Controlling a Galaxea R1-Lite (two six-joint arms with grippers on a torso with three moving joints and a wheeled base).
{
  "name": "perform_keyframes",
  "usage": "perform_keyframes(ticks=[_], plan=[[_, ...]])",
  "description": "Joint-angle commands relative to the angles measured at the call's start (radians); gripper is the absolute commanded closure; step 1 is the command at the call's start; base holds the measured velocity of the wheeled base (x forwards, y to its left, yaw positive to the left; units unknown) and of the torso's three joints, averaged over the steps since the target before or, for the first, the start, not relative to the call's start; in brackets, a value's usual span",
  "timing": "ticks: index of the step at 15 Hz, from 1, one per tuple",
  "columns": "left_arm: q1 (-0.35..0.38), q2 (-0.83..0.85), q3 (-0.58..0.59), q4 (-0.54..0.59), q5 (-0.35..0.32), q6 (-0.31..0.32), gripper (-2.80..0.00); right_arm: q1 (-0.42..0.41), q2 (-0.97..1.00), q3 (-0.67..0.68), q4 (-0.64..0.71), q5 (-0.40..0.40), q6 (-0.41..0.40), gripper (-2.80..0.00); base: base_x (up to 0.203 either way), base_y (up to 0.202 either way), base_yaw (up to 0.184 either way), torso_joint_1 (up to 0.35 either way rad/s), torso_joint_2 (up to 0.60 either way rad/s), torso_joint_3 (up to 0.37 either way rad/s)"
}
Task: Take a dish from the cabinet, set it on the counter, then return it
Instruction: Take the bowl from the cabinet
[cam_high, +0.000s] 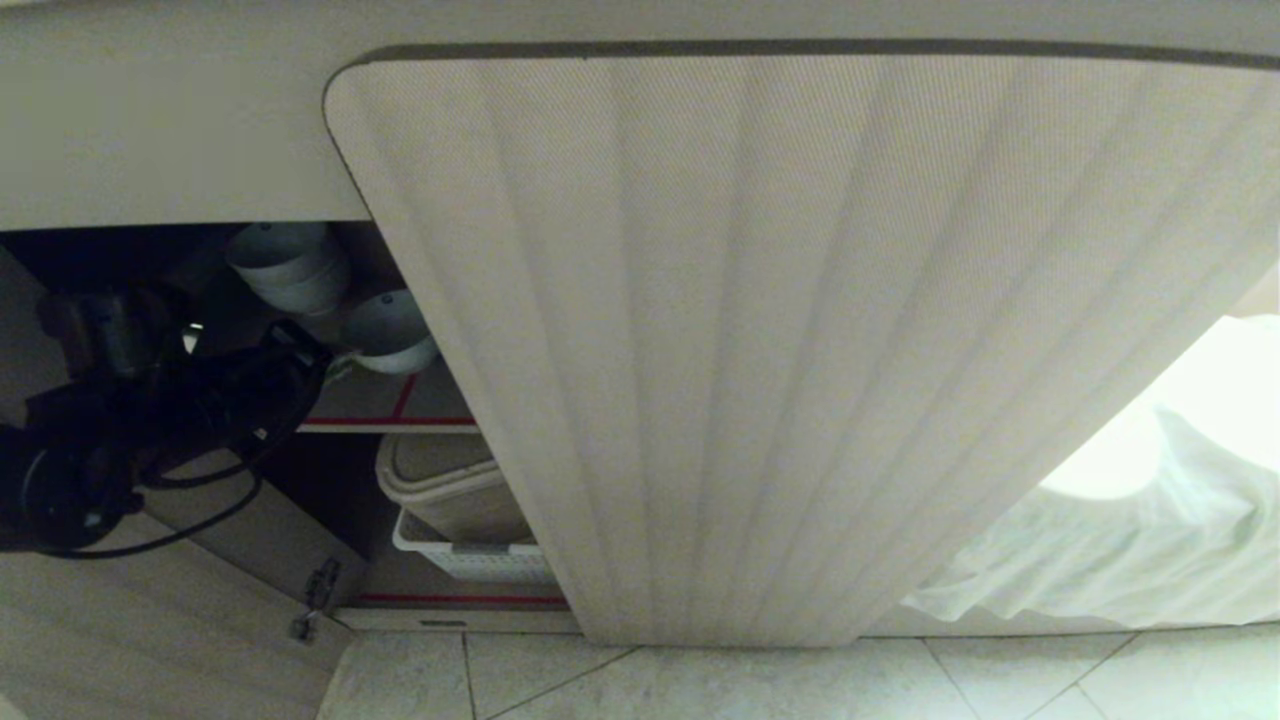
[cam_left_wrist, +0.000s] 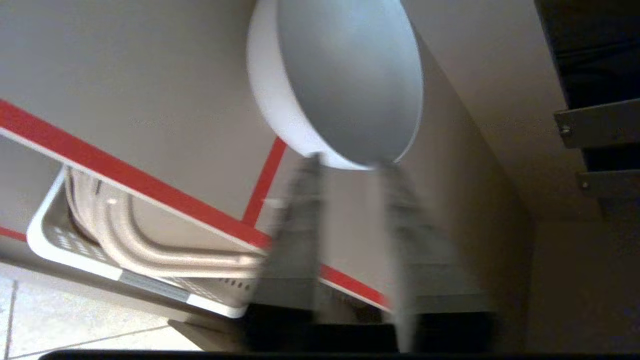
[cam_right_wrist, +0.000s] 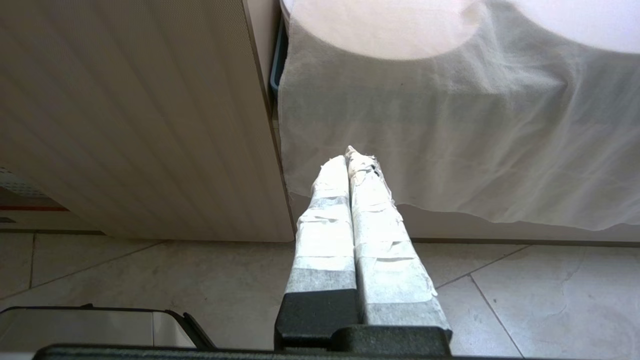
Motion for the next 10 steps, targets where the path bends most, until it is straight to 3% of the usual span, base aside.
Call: perform_keyframes(ticks=[1, 10], plan=[[0.004, 0.002, -0.002, -0.006, 0.002, -0.005, -2.80, 0.001, 0.000, 0.000, 0.000, 0.000, 0.000, 0.00, 0.000, 0.000, 0.000, 0.000, 0.00, 0.000], [0.004, 0.032, -0.028, -0.006, 0.000, -0.002, -2.80, 0.001, 0.000, 0.000, 0.000, 0.000, 0.000, 0.00, 0.000, 0.000, 0.000, 0.000, 0.00, 0.000]])
